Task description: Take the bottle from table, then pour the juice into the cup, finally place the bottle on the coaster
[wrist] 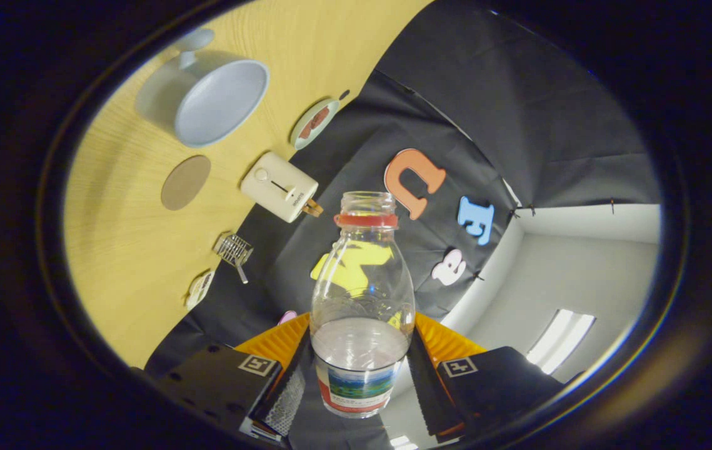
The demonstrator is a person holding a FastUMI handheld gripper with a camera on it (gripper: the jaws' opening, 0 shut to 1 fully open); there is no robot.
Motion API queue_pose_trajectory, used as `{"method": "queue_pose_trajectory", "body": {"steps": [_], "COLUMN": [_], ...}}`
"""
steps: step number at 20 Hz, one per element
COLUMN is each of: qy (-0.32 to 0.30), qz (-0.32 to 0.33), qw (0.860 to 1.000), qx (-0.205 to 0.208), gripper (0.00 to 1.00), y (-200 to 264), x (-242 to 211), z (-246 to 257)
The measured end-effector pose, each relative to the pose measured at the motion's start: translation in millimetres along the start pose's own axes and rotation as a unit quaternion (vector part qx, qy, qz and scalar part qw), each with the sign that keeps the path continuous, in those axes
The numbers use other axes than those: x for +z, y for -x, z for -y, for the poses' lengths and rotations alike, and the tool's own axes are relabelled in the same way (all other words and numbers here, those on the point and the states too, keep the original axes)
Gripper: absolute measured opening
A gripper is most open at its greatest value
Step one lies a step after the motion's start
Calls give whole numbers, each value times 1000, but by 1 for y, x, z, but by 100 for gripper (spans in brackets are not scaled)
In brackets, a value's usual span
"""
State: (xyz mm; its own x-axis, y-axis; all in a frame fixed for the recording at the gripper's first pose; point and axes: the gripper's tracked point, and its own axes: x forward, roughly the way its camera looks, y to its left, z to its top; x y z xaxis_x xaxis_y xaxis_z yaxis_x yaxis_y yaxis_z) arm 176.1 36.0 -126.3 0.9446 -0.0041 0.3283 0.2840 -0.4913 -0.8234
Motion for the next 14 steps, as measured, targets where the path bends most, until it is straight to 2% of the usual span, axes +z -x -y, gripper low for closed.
{"method": "queue_pose_trajectory", "body": {"steps": [3,7,9,12,14], "qy": [-100,-172,-224,-330,-419], "qz": [-27,-45,-53,-61,-78], "qw": [994,984,971,940,902], "qx": [33,31,64,56,76], "gripper": [81,81,82,82,82], "y": [-1,1,2,5,7], "x": [-12,-21,-18,-15,-16], "z": [-7,8,-6,11,4]}}
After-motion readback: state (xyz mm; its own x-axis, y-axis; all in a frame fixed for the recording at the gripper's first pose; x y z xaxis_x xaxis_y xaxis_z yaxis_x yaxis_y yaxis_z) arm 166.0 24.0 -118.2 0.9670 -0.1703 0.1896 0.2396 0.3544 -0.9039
